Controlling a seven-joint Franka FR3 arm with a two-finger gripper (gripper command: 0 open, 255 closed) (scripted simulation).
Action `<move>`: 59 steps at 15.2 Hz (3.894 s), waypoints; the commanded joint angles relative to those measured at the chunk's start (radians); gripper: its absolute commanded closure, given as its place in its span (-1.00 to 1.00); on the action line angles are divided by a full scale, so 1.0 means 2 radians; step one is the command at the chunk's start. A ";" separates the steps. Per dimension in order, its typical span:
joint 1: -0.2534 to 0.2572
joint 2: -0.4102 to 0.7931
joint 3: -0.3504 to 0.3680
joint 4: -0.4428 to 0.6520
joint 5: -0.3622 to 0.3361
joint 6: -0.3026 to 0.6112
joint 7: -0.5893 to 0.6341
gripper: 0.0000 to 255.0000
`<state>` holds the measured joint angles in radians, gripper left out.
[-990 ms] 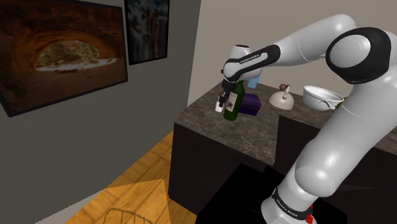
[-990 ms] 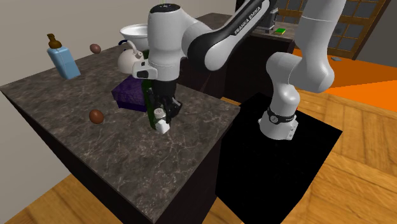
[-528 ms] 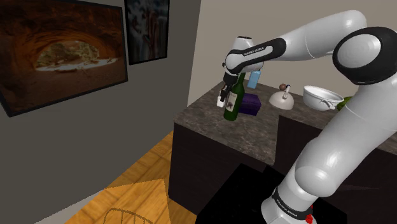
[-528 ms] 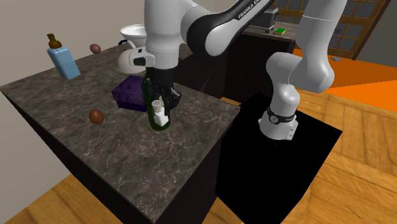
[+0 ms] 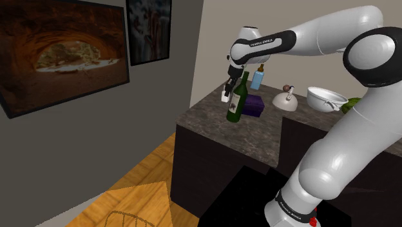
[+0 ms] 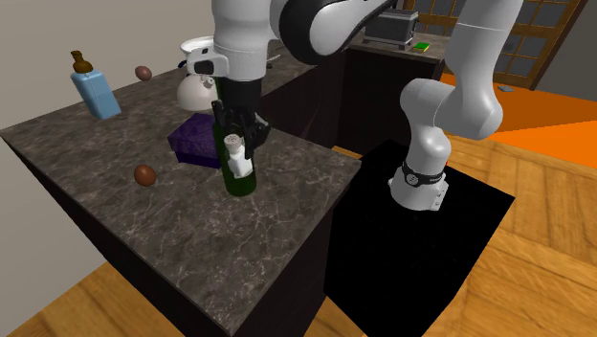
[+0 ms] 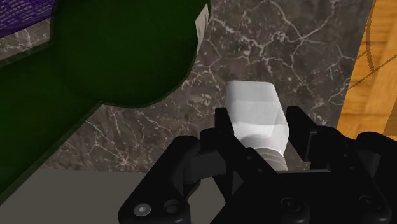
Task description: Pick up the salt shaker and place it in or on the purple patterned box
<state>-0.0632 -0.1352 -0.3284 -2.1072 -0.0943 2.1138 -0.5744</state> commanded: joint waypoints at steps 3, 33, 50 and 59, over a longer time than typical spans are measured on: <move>0.000 -0.006 0.001 0.020 -0.001 -0.026 0.000 1.00; -0.128 0.167 -0.130 0.290 0.120 -0.143 -0.285 1.00; -0.186 0.246 -0.136 0.317 0.176 -0.108 -0.356 1.00; -0.183 0.248 -0.134 0.286 0.179 -0.076 -0.360 1.00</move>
<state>-0.4294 0.3601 -0.5966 -1.5343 0.2638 1.9606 -1.2936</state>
